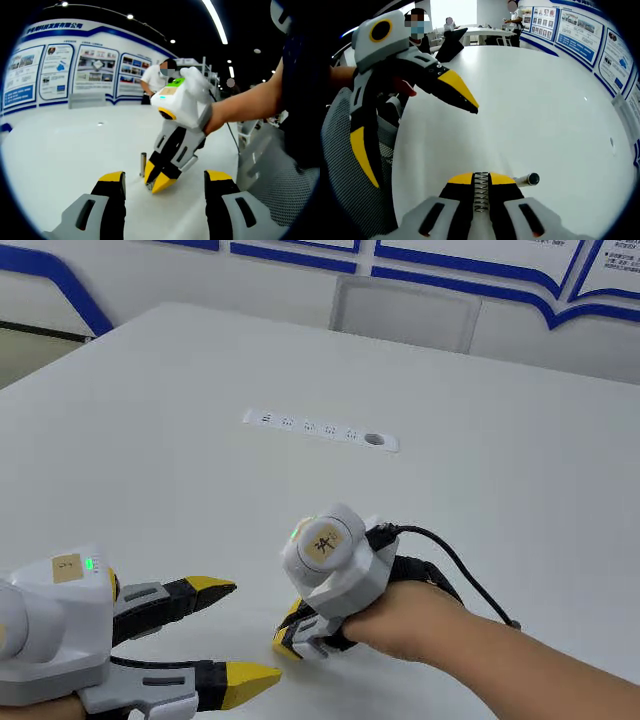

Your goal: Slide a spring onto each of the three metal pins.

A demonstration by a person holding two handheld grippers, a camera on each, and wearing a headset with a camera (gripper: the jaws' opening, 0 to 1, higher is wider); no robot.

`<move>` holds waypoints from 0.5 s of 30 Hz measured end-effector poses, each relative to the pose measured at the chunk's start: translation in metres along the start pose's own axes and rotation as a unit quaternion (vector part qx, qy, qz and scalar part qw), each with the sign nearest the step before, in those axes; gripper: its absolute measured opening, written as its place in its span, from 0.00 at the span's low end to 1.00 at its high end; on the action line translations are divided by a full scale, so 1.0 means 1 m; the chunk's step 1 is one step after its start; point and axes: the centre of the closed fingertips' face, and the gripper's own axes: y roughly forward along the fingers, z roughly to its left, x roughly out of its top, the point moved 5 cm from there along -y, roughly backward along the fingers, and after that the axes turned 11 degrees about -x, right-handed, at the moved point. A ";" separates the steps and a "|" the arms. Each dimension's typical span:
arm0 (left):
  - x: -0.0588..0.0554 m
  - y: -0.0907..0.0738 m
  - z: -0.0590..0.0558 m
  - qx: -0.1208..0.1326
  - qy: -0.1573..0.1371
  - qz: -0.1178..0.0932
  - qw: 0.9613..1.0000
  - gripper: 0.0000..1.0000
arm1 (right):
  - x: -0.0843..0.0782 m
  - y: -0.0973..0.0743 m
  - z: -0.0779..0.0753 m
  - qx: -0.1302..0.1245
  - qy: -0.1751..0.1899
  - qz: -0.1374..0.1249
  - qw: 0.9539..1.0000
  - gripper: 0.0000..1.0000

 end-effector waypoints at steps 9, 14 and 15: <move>-0.002 0.003 -0.001 -0.005 0.000 -0.001 1.000 0.64 | 0.006 -0.035 0.007 -0.019 0.023 -0.053 0.998 0.11; 0.000 0.005 -0.004 -0.009 0.001 -0.002 1.000 0.63 | 0.018 -0.057 0.008 -0.028 0.047 -0.097 0.994 0.11; 0.001 0.005 -0.004 -0.010 0.002 -0.003 1.000 0.62 | 0.020 -0.060 0.008 -0.027 0.053 -0.106 0.993 0.11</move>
